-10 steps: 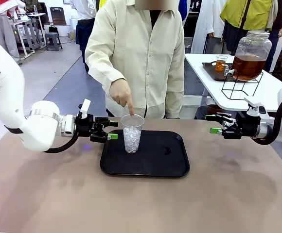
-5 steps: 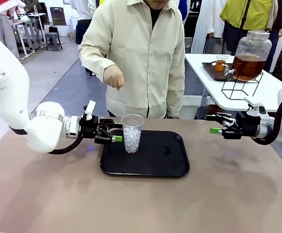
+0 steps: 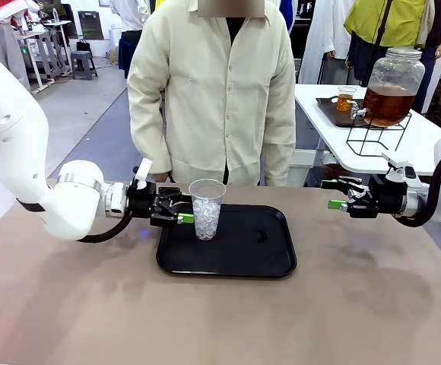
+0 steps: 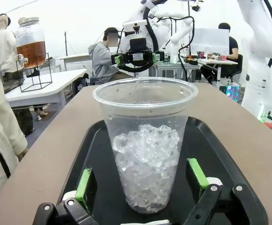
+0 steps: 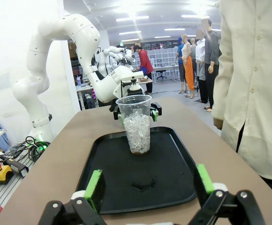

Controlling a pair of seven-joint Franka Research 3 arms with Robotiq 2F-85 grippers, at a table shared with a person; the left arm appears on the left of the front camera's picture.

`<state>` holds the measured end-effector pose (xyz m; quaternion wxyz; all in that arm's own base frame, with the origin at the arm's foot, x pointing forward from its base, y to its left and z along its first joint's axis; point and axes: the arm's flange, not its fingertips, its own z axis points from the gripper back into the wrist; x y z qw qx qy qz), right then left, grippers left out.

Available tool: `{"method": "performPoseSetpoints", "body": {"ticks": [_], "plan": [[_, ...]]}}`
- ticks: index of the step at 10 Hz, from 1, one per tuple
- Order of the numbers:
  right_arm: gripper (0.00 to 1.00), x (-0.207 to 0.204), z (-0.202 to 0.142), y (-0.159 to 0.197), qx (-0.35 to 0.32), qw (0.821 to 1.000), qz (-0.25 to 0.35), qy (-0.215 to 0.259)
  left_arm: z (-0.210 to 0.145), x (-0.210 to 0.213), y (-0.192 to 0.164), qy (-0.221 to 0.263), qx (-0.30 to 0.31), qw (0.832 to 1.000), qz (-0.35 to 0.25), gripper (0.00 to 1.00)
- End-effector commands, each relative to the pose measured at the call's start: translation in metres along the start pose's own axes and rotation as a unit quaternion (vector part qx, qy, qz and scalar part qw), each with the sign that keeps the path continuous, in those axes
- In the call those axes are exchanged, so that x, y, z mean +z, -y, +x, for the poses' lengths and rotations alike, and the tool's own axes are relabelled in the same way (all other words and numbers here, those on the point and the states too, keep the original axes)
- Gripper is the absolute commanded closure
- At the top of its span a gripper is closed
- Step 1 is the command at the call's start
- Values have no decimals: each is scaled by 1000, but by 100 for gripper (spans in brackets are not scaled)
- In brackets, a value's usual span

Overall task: Pour the drink into the iced cup.
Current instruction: Pick up the iced cup indicated by the human and present it to them.

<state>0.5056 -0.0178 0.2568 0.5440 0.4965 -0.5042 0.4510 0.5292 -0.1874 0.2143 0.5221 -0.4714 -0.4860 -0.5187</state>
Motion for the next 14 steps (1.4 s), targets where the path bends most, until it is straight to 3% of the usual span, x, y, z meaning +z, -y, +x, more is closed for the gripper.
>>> {"method": "performPoseSetpoints", "body": {"ticks": [1, 6, 14], "plan": [[0, -2, 4, 0, -1, 1000, 1, -2, 4, -3, 9, 9, 0, 1000, -2, 0], [0, -2, 4, 0, -1, 1000, 1, -2, 6, -9, 26, 9, 11, 1000, -20, 0], [0, -2, 4, 0, -1, 1000, 1, -2, 4, -26, 23, 14, -20, 1000, -3, 0]]}}
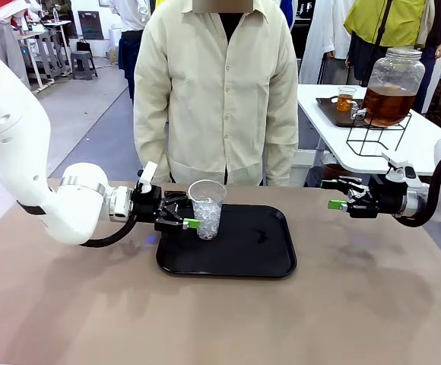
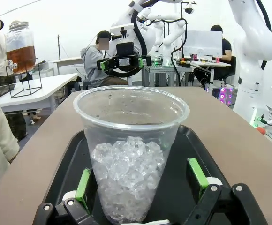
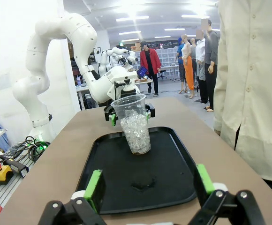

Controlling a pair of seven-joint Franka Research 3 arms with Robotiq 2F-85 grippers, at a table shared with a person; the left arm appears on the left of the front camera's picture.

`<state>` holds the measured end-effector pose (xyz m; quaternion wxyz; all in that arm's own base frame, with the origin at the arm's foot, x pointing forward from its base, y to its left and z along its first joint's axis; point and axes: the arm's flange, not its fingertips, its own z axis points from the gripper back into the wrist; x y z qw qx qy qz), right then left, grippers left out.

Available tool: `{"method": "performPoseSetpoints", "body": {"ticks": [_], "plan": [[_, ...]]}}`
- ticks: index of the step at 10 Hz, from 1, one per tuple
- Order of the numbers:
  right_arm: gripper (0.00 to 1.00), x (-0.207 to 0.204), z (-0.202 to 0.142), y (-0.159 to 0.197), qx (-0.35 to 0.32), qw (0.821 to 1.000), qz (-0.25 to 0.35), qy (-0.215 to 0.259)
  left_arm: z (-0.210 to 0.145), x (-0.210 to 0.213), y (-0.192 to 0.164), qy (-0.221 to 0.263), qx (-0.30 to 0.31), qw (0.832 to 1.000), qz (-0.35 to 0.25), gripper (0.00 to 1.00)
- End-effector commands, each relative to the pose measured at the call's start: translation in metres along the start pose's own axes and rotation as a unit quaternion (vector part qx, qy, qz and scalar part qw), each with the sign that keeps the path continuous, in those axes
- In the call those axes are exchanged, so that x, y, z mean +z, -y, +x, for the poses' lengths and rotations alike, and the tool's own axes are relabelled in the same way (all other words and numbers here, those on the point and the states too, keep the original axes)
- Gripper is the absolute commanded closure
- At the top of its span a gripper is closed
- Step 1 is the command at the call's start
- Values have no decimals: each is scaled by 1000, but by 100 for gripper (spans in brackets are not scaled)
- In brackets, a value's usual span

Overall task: Pour the drink into the iced cup.
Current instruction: Pick up the iced cup indicated by the human and present it to them.

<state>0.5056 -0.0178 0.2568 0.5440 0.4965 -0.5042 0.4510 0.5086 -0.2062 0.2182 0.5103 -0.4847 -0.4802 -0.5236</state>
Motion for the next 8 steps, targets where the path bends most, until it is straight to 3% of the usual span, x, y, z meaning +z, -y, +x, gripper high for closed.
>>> {"method": "performPoseSetpoints", "body": {"ticks": [1, 8], "plan": [[0, -2, 4, 0, -1, 1000, 1, -2, -2, -10, 1, 6, -19, 1000, 16, 0], [0, -2, 4, 0, -1, 1000, 1, -2, -3, -20, -11, 6, -22, 999, 33, 0]]}}
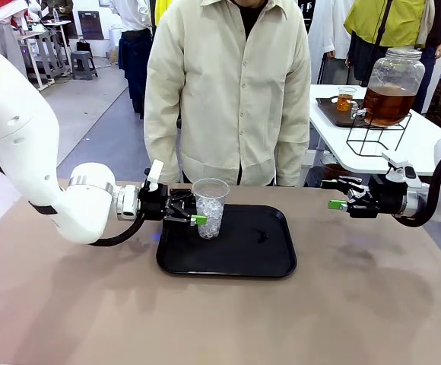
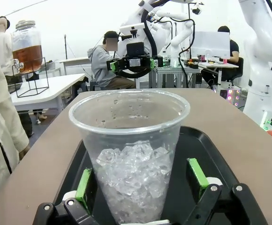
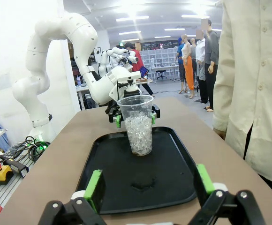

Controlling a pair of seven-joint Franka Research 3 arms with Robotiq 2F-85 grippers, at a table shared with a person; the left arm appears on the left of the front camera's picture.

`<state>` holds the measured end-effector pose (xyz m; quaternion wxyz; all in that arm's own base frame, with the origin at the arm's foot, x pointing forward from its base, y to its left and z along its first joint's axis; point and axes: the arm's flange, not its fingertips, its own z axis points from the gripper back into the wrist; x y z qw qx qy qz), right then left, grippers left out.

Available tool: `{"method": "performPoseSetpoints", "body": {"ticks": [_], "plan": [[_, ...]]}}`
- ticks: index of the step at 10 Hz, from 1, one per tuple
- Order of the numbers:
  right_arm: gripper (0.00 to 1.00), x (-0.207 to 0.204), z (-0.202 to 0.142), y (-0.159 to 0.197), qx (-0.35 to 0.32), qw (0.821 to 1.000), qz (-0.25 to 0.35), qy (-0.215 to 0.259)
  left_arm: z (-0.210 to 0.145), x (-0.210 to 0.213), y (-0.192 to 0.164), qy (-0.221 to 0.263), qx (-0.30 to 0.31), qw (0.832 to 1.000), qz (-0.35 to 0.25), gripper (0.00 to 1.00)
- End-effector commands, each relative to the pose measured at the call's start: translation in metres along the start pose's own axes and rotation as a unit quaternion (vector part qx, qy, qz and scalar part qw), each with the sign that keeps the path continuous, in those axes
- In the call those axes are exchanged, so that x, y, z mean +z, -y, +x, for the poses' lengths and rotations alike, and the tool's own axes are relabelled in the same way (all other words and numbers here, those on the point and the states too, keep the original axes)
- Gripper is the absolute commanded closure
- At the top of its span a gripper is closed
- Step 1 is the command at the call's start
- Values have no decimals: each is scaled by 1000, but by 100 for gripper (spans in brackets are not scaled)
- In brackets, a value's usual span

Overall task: Pour the drink into the iced cup.
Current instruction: Pick up the iced cup indicated by the human and present it to them.

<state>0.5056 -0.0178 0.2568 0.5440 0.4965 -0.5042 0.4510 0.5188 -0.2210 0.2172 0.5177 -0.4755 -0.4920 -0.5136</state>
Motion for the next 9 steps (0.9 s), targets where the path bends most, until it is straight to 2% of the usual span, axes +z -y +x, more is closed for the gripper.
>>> {"method": "performPoseSetpoints", "body": {"ticks": [1, 9], "plan": [[0, -2, 4, 0, -1, 1000, 1, -2, -2, -8, -1, 3, -21, 1000, 13, 0], [0, -2, 4, 0, -1, 1000, 1, -2, -4, -24, -10, -10, 6, 1000, 9, 0]]}}
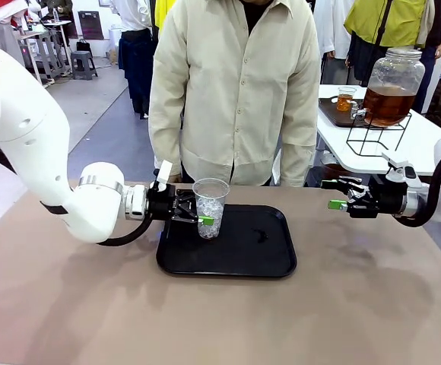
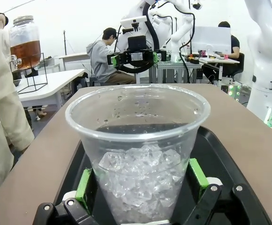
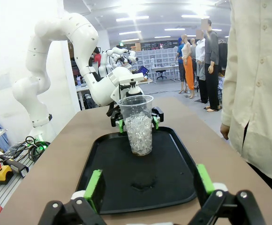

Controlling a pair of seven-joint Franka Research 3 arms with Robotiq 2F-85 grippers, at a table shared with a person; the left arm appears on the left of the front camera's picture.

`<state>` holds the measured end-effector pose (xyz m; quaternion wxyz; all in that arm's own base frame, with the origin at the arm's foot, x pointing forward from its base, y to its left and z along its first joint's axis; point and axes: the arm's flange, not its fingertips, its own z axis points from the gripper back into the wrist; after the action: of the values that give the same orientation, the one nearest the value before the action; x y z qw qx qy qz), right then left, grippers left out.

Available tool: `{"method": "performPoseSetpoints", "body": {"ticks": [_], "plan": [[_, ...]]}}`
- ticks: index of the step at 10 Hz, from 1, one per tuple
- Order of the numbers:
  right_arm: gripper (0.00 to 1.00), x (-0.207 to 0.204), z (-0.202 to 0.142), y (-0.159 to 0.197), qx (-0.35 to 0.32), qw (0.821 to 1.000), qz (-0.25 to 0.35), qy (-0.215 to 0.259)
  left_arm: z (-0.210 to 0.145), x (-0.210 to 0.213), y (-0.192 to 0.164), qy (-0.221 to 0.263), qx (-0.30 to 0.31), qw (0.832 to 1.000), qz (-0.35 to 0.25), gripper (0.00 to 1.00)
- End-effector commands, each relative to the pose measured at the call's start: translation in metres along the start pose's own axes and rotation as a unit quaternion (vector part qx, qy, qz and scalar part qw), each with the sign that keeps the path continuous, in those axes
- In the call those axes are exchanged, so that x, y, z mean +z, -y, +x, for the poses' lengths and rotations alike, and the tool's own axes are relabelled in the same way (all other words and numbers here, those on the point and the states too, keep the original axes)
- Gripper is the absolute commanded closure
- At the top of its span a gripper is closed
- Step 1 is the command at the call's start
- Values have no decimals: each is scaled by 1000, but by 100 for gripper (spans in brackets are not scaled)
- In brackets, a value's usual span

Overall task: Pour the drink into the iced cup.
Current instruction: Pick up the iced cup indicated by the human and present it to them.

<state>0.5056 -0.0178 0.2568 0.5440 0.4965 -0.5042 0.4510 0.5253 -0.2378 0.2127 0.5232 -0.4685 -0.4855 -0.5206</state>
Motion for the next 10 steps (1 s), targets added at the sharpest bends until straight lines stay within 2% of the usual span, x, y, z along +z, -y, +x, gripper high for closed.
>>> {"method": "performPoseSetpoints", "body": {"ticks": [1, 2, 6, 8, 10], "plan": [[0, -2, 4, 0, -1, 1000, 1, -2, 1, -6, -5, 0, 8, 1000, 14, 19], [0, -2, 4, 0, -1, 1000, 1, -2, 1, -6, -5, 0, 6, 1000, 11, 38], [0, -2, 4, 0, -1, 1000, 1, -2, 2, -5, -3, -3, 2, 1000, 15, 38], [0, -2, 4, 0, -1, 1000, 1, -2, 14, -2, 3, 9, -4, 1000, 11, 38], [0, -2, 4, 0, -1, 1000, 1, -2, 43, 2, 1, 21, -6, 1000, 16, 38]]}}
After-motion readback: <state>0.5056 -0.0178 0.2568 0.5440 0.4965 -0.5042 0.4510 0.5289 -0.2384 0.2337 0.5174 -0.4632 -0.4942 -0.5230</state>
